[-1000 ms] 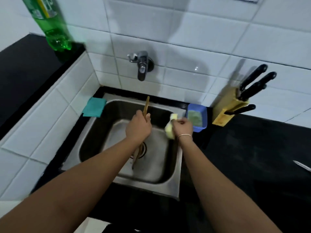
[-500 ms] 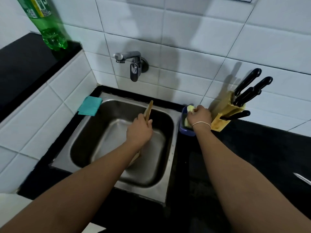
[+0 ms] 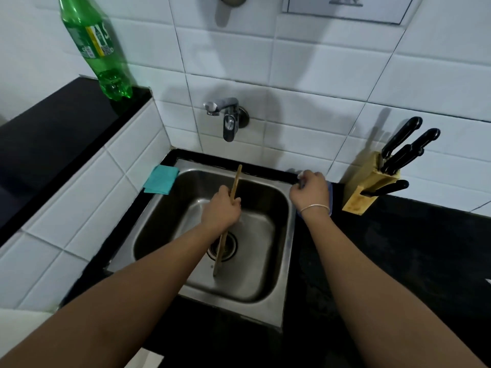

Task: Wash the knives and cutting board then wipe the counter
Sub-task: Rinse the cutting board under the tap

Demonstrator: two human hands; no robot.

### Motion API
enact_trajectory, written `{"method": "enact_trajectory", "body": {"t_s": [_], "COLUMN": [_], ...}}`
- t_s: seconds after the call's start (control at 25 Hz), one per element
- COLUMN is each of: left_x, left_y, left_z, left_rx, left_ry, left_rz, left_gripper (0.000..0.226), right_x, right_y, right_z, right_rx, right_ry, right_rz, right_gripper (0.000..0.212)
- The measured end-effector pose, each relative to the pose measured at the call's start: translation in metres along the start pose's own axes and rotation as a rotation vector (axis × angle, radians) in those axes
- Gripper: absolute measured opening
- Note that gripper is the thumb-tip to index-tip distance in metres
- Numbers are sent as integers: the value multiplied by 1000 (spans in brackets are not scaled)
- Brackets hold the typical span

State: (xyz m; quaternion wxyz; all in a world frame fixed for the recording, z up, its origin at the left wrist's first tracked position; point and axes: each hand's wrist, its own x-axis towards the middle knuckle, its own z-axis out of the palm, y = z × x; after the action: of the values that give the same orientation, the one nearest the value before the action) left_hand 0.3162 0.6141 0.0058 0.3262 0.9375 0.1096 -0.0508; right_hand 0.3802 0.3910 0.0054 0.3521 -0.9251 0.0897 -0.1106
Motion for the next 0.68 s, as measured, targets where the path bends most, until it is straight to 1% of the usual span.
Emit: {"method": "enact_trajectory", "body": {"t_s": [0.08,0.12,0.24,0.28,0.36,0.52,0.68], "left_x": [1,3,12,15,19,25,33], "left_y": [-7,-12,-31,-37,-42,-52,-58], "left_z": [-5,-9,-24,-28,-30,-32,-33], "left_rx": [-33,-38,-44,-48,-62,-171,-261], "left_ry": [-34,-54,-103,-132,-187,-223,-253], "left_rz": [4,10,47,69,102,81,61], "left_gripper": [18,17,20,23,28,29,27], "right_x": [-17,-24,-39,-43,-45,-46,-39], "right_y": [-21,-32,-66,-74,-85,-96,-94], "right_z": [21,34,72,81,92,105,108], "right_rx": [181,255,511,558,577,639,632], "right_ry": [-44,-84,-291,-340,-393,-381,-402], "right_rz": [23,72,301,346,364,416,442], "right_gripper": [18,18,25,28,29,28,25]}}
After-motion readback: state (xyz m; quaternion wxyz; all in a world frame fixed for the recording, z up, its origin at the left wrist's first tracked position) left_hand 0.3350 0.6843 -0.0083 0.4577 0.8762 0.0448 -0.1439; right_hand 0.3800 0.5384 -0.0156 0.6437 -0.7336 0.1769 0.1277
